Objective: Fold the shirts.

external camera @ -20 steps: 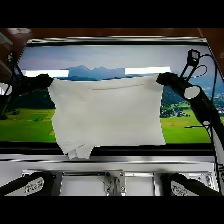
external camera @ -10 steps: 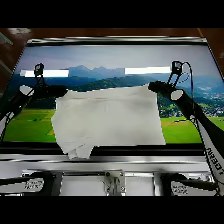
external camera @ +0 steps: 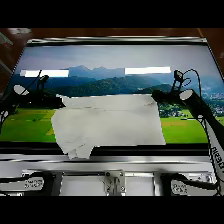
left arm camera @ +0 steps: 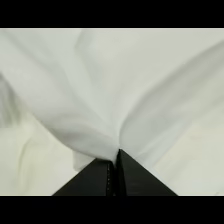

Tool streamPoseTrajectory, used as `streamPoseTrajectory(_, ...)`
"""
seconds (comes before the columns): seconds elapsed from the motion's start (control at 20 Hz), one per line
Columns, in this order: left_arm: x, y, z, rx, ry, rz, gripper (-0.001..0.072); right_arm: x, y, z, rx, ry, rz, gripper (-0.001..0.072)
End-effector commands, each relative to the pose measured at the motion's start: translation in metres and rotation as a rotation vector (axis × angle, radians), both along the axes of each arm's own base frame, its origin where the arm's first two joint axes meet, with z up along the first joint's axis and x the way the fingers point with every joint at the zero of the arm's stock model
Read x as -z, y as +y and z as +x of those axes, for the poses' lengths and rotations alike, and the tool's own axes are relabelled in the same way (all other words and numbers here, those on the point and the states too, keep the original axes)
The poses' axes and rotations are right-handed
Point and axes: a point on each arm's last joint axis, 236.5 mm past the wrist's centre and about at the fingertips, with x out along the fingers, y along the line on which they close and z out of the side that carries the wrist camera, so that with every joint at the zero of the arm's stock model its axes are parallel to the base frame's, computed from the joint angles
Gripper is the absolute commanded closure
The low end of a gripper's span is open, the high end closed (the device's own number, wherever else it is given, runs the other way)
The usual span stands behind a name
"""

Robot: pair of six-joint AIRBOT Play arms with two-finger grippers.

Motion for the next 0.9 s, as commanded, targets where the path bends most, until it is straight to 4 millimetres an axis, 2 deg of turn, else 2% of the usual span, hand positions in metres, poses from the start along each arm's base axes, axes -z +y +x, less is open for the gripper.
streamPoseTrajectory(0.0, 0.007, 0.002, -0.018, 0.011, 0.087, -0.001, 0.0669, 0.020, -0.005, -0.026, 0.003, 0.142, -0.002, 0.0645)
streamPoseTrajectory(0.15, 0.017, 0.000, -0.027, 0.026, 0.135, 0.003, 0.0669, 0.022, -0.010, -0.027, 0.024, 0.155, -0.015, 0.0645)
streamPoseTrajectory(0.25, 0.023, 0.006, -0.030, 0.007, 0.163, 0.023, 0.0669, 0.027, -0.019, -0.031, 0.062, 0.184, -0.037, 0.0645)
streamPoseTrajectory(0.4, 0.025, 0.006, -0.032, 0.014, 0.173, 0.026, 0.0669, 0.031, -0.022, -0.034, 0.057, 0.199, -0.056, 0.0645)
streamPoseTrajectory(0.6, 0.028, 0.012, -0.036, 0.027, 0.185, 0.055, 0.0669, 0.051, -0.020, -0.041, 0.069, 0.265, -0.041, 0.0645)
streamPoseTrajectory(0.8, 0.027, 0.005, -0.041, 0.052, 0.202, 0.051, 0.0667, 0.066, -0.019, -0.043, 0.075, 0.296, -0.034, 0.0643)
streamPoseTrajectory(0.85, 0.027, 0.002, -0.043, 0.062, 0.205, 0.051, 0.0660, 0.065, -0.020, -0.041, 0.079, 0.287, -0.036, 0.0611)
